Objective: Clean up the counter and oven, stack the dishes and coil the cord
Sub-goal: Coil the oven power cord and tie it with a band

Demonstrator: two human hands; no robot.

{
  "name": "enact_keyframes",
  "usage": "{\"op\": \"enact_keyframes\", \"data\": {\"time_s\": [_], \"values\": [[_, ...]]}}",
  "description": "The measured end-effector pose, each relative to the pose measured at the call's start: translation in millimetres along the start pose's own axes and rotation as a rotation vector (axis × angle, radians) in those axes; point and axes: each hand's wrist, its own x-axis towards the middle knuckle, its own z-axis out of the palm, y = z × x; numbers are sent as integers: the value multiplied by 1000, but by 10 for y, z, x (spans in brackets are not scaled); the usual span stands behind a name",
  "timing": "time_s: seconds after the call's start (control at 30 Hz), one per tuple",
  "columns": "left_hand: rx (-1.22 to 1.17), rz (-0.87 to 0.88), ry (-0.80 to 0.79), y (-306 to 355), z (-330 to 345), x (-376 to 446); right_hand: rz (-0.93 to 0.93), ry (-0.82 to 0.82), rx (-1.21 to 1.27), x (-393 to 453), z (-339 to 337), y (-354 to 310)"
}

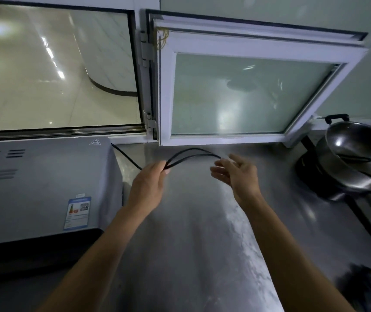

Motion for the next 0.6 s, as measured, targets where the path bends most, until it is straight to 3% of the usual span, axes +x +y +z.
{"op": "enact_keyframes", "data": {"time_s": [0.07, 0.17, 0.27, 0.37, 0.6], "values": [[12, 2, -16, -2, -49, 35, -43, 14, -211, 17, 11, 121], [67, 22, -44, 22, -126, 45, -407, 32, -625, 14, 63, 254], [93, 68, -74, 78, -200, 32, -716, -176, -900, 31, 202, 331], [82, 102, -92, 108, -264, 27, -762, -313, -1015, 101, 320, 363], [17, 167, -153, -3, -416, -4, -829, -413, -1087, 142, 409, 311]]}}
